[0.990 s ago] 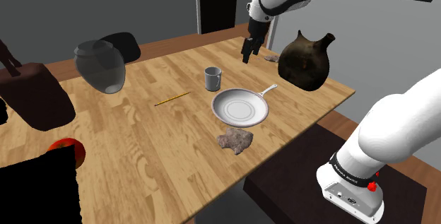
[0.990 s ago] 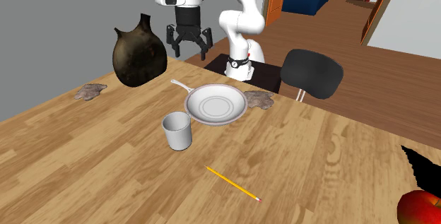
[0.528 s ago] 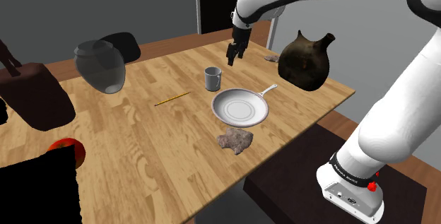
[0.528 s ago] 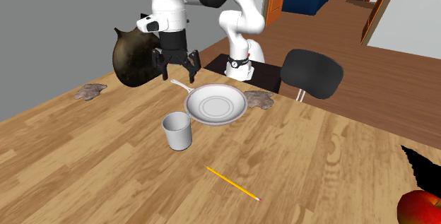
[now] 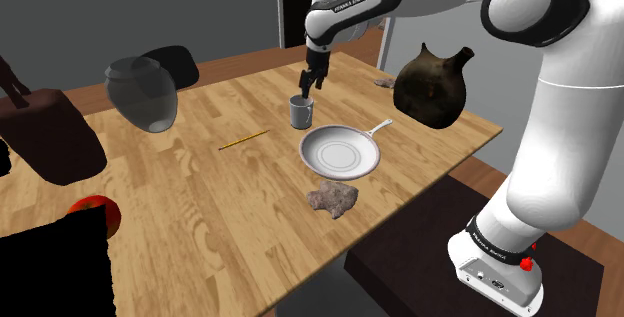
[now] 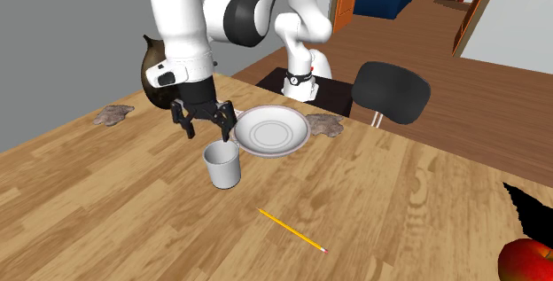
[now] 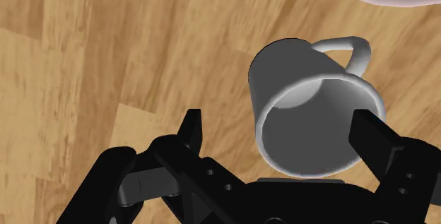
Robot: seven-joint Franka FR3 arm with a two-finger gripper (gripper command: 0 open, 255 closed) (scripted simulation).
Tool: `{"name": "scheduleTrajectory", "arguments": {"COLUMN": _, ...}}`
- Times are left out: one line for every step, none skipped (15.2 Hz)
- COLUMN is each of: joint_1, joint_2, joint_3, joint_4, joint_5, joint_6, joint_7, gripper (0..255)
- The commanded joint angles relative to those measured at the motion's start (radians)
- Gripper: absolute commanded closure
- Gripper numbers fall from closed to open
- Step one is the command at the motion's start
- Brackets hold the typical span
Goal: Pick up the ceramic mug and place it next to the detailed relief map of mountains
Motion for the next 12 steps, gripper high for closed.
{"name": "scheduleTrajectory", "arguments": {"joint_1": -0.003, "joint_2": 0.072, "joint_3": 0.003, "joint_4": 0.075, "joint_5": 0.008, "joint_6": -0.006, "joint_7": -0.012, "gripper": 0}}
{"name": "scheduleTrajectory", "arguments": {"joint_1": -0.003, "joint_2": 0.078, "joint_3": 0.003, "joint_4": 0.07, "joint_5": 0.008, "joint_6": 0.005, "joint_7": -0.013, "gripper": 0}}
{"name": "scheduleTrajectory", "arguments": {"joint_1": -0.003, "joint_2": 0.085, "joint_3": 0.004, "joint_4": 0.066, "joint_5": 0.008, "joint_6": 0.016, "joint_7": -0.013, "gripper": 0}}
{"name": "scheduleTrajectory", "arguments": {"joint_1": -0.002, "joint_2": 0.091, "joint_3": 0.004, "joint_4": 0.062, "joint_5": 0.009, "joint_6": 0.026, "joint_7": -0.013, "gripper": 0}}
{"name": "scheduleTrajectory", "arguments": {"joint_1": -0.001, "joint_2": 0.098, "joint_3": 0.005, "joint_4": 0.059, "joint_5": 0.009, "joint_6": 0.037, "joint_7": -0.013, "gripper": 0}}
{"name": "scheduleTrajectory", "arguments": {"joint_1": -0.001, "joint_2": 0.105, "joint_3": 0.005, "joint_4": 0.055, "joint_5": 0.009, "joint_6": 0.047, "joint_7": -0.014, "gripper": 0}}
{"name": "scheduleTrajectory", "arguments": {"joint_1": 0.0, "joint_2": 0.112, "joint_3": 0.005, "joint_4": 0.052, "joint_5": 0.01, "joint_6": 0.057, "joint_7": -0.014, "gripper": 0}}
{"name": "scheduleTrajectory", "arguments": {"joint_1": 0.0, "joint_2": 0.119, "joint_3": 0.006, "joint_4": 0.049, "joint_5": 0.01, "joint_6": 0.068, "joint_7": -0.014, "gripper": 0}}
{"name": "scheduleTrajectory", "arguments": {"joint_1": 0.001, "joint_2": 0.123, "joint_3": 0.006, "joint_4": 0.047, "joint_5": 0.01, "joint_6": 0.074, "joint_7": -0.014, "gripper": 0}}
{"name": "scheduleTrajectory", "arguments": {"joint_1": 0.001, "joint_2": 0.124, "joint_3": 0.006, "joint_4": 0.048, "joint_5": 0.01, "joint_6": 0.073, "joint_7": -0.014, "gripper": 0}}
{"name": "scheduleTrajectory", "arguments": {"joint_1": 0.001, "joint_2": 0.124, "joint_3": 0.006, "joint_4": 0.048, "joint_5": 0.01, "joint_6": 0.073, "joint_7": -0.014, "gripper": 0}}
{"name": "scheduleTrajectory", "arguments": {"joint_1": 0.001, "joint_2": 0.124, "joint_3": 0.006, "joint_4": 0.048, "joint_5": 0.01, "joint_6": 0.073, "joint_7": -0.014, "gripper": 0}}
